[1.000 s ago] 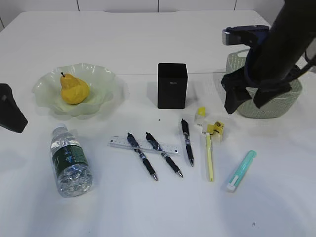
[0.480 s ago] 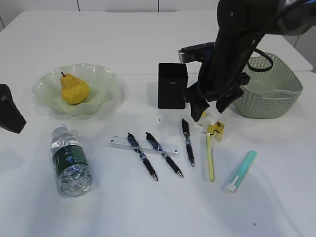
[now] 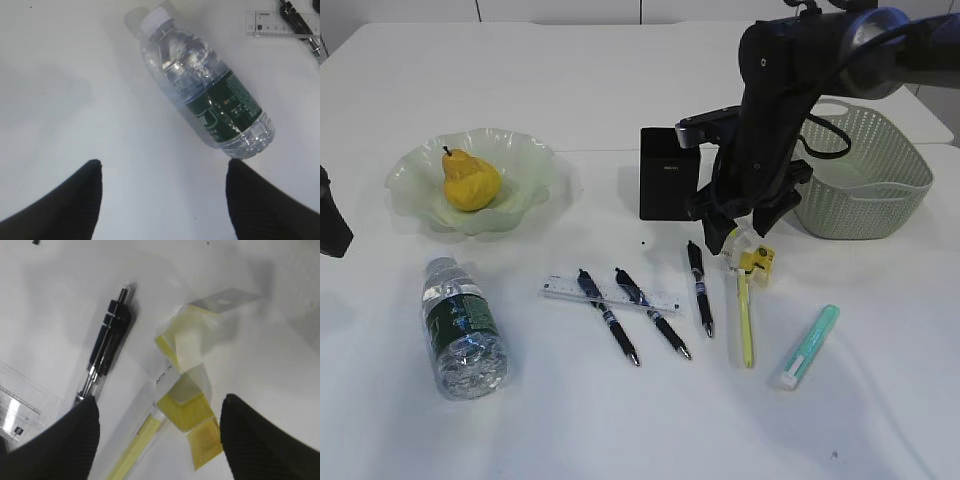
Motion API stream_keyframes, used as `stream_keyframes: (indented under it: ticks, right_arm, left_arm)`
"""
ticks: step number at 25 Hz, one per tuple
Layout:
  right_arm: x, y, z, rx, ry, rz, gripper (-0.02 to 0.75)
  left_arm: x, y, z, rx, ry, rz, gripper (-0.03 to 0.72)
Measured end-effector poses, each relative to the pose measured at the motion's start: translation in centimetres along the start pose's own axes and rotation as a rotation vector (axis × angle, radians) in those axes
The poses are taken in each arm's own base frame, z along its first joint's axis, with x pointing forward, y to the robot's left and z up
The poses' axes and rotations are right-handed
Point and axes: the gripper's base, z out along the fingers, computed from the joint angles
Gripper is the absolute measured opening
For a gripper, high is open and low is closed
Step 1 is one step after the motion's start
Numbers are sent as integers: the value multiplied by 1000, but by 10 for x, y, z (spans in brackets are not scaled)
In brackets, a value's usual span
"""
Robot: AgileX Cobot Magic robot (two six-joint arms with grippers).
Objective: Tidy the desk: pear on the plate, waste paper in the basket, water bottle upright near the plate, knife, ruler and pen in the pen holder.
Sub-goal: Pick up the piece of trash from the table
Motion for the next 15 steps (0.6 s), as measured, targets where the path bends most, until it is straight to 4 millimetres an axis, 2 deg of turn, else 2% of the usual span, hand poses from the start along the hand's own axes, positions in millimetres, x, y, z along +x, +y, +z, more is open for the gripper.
stream_keyframes:
  ticks: [9, 15]
  right_arm:
    - [0, 0, 19, 2, 36, -2, 545]
    - [-1, -1, 20, 11, 32, -5, 476]
  left_arm:
    - [0, 0, 0, -3, -2, 0, 546]
    - [0, 0, 0, -3, -2, 0, 546]
